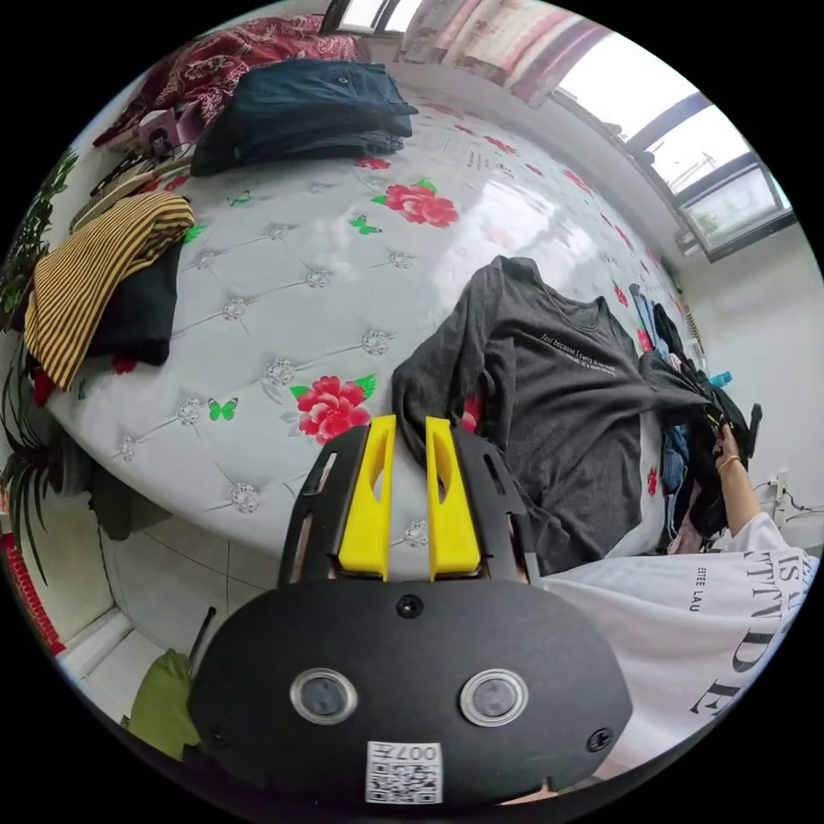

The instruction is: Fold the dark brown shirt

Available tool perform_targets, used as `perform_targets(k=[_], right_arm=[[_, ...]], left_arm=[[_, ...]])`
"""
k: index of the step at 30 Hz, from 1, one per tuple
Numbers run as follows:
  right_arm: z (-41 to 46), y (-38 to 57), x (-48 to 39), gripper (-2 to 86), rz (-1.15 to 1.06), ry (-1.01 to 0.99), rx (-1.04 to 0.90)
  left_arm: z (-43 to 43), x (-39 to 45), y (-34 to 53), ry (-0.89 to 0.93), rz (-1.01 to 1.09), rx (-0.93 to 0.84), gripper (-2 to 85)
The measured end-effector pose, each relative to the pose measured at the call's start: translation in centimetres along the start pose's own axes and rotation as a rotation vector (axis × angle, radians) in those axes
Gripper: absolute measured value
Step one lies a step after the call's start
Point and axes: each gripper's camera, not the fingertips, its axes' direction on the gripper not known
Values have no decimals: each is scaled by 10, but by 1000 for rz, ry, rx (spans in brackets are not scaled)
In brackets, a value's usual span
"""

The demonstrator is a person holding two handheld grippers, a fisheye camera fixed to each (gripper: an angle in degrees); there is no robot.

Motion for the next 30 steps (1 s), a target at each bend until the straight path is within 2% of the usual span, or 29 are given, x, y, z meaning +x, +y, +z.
perform_targets(k=[4, 8, 10, 13, 16, 18, 19, 21, 23, 25, 28, 30], right_arm=[[1, 58, -27, 84, -66, -131, 6], [12, 136, -65, 73, -211, -315, -109], [9, 160, -72, 68, -240, -341, -126], [1, 180, -71, 63, -249, -381, -137], [-7, 187, -58, 62, -237, -387, -128], [-10, 188, -48, 64, -217, -387, -120], [-11, 188, -46, 65, -213, -384, -113], [-12, 183, -45, 69, -221, -379, -88], [-9, 174, -53, 72, -260, -366, -74], [-2, 161, -66, 74, -312, -327, -67], [19, 138, -86, 81, -349, -225, -62], [47, 121, -94, 83, -336, -199, -130]], left_arm=[[20, 52, 16, -29, 101, 15, 114], [79, 97, 9, -79, 184, -167, 102], [98, 93, 1, -91, 157, -226, 67], [86, 74, -17, -4, 121, -205, 13], [46, 49, -35, -115, 147, -134, 1], [-7, 10, -45, -329, 24, -4, -2], [-22, -2, -44, -379, -37, 38, -2], [-71, -47, -28, -485, -317, 169, 3], [-84, -61, -6, -410, -381, 232, 28], [-74, -53, 14, -299, -329, 235, 52], [-21, -3, 51, -194, -126, 116, 63], [25, 47, 91, -115, 34, 7, 68]])
